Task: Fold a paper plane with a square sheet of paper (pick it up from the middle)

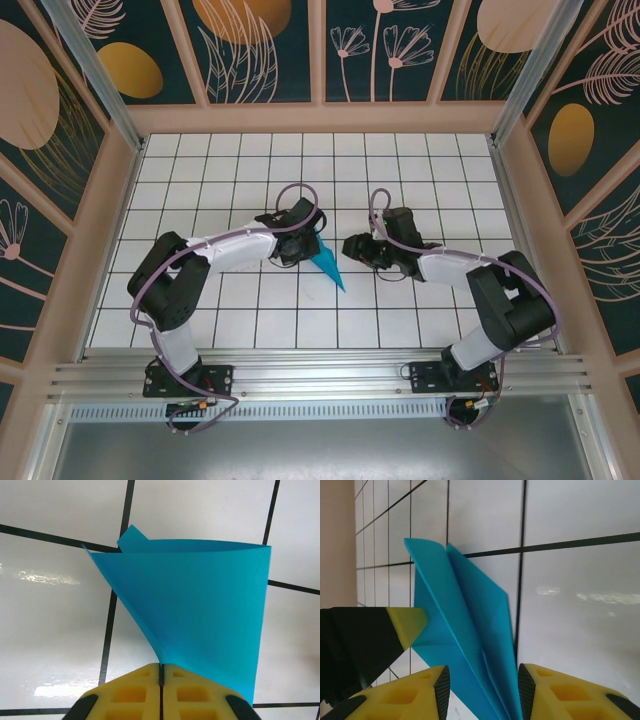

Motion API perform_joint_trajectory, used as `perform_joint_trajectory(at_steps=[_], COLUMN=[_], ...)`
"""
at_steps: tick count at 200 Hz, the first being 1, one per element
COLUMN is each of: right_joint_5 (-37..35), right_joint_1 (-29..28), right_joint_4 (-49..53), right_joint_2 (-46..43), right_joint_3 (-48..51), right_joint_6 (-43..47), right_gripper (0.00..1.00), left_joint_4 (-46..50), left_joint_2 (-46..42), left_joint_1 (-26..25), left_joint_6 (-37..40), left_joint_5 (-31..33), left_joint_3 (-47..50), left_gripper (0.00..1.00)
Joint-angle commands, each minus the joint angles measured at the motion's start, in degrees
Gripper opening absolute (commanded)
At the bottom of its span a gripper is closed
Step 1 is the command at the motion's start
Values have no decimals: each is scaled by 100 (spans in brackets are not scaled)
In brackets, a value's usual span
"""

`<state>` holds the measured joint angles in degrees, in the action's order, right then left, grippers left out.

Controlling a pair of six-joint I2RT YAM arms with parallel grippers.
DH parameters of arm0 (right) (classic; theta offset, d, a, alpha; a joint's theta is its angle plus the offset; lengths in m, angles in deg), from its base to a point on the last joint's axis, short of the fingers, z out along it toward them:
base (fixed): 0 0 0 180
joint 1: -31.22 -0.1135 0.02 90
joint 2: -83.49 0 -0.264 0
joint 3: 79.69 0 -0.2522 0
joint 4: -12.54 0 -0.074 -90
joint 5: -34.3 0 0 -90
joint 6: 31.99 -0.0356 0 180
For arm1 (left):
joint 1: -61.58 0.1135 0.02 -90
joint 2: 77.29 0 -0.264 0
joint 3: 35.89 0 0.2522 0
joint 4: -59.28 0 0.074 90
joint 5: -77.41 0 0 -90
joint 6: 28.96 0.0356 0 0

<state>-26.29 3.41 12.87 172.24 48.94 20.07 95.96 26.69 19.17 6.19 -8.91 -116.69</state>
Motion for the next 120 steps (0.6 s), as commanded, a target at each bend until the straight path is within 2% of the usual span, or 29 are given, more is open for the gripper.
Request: perform_joint_trajectory(at_steps=[1,32,120], right_joint_5=[264,358,443], right_joint_1=[-109,-248,-515], right_joint_4=[33,170,411], right_joint_2=[226,574,1328], right_joint_3=[-326,-649,-1174], right_joint_6=[406,710,1130], right_gripper=[44,46,46], left_joint_4=[-147,-222,-270], left_joint_2=[-70,-70,-195], left_joint_1=[-22,-25,-29], left_joint_6=[11,29,107], left_joint_5=[28,9,61], left_joint_3=[91,242,438], left_gripper=[5,3,6])
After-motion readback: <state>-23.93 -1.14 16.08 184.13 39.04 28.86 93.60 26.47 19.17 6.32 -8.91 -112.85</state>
